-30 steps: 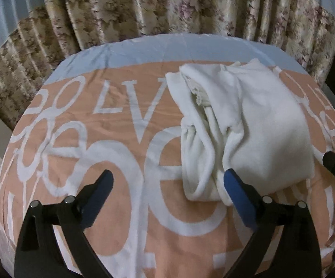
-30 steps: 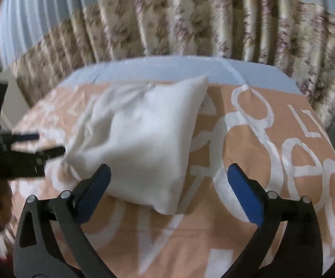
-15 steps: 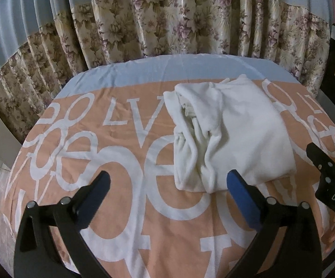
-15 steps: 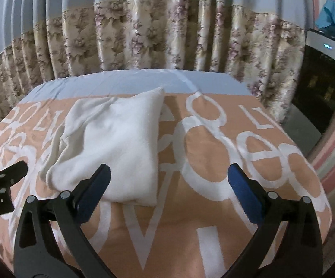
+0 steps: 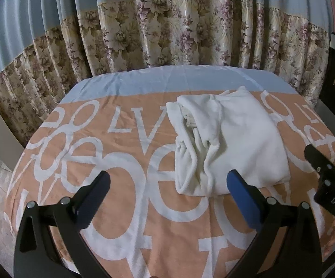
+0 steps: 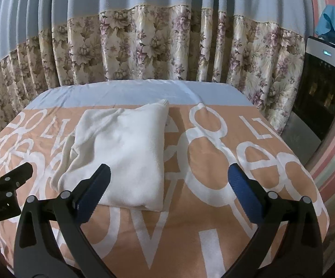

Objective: Fold small clothes

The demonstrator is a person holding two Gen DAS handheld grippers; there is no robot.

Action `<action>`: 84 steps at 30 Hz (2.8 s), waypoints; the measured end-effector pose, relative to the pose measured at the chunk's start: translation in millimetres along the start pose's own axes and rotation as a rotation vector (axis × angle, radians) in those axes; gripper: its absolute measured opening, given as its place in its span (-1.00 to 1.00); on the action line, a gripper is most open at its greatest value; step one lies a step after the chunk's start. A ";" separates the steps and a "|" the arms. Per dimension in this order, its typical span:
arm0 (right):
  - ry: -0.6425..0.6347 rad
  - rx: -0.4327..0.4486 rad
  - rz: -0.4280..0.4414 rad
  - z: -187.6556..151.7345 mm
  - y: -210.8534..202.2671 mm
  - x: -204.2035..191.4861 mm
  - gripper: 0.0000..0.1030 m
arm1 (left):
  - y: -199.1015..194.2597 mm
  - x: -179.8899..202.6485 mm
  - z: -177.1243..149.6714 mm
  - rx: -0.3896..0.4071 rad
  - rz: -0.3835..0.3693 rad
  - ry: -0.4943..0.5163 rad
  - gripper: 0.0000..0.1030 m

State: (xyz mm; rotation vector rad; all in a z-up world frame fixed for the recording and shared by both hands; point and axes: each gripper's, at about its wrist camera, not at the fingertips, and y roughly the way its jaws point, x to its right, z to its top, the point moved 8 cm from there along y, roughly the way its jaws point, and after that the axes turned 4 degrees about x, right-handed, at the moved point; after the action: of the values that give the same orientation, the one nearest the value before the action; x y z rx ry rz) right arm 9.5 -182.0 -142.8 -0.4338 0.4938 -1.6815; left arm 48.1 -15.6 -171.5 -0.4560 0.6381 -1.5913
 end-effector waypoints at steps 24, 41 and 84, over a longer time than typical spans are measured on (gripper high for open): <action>-0.006 0.002 -0.012 -3.0 -0.3 -1.2 0.94 | -1.8 -0.2 -0.4 -0.011 -0.009 -0.018 0.96; -0.020 -0.003 -0.008 -4.0 -0.4 -5.7 0.94 | -4.7 -2.7 0.8 -0.005 0.007 -0.024 0.96; -0.034 -0.001 -0.011 -3.4 1.3 -4.7 0.94 | -14.5 -12.6 3.8 0.002 0.008 -0.016 0.96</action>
State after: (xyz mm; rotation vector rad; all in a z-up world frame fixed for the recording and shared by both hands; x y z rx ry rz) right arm 9.5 -177.3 -146.5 -0.4655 0.4678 -1.6818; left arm 40.9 -3.0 -158.4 -0.4636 0.6249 -1.5790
